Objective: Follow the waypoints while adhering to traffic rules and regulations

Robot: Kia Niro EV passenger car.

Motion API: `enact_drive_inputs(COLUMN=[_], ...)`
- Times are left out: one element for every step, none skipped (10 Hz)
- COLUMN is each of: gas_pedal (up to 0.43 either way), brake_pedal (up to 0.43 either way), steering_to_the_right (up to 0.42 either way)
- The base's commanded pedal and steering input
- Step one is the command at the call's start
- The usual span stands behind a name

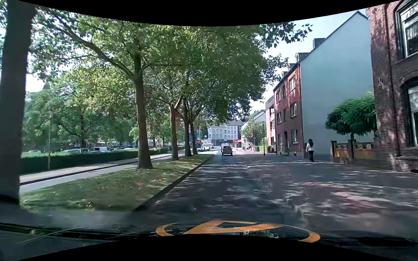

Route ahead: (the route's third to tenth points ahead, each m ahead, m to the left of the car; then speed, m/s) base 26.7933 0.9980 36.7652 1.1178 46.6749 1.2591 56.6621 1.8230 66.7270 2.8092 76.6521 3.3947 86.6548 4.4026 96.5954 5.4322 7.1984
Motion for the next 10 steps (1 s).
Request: enact_drive_inputs(gas_pedal=[0.047, 0.059, 0.059, 0.079, 0.087, 0.087, 0.087, 0.087, 0.087, 0.087], brake_pedal=[0.000, 0.000, 0.000, 0.000, 0.000, 0.000, 0.000, 0.000, 0.000, 0.000], steering_to_the_right=[0.001, 0.002, 0.002, 0.002, 0.002, 0.002, 0.002, 0.002, 0.002, 0.003])
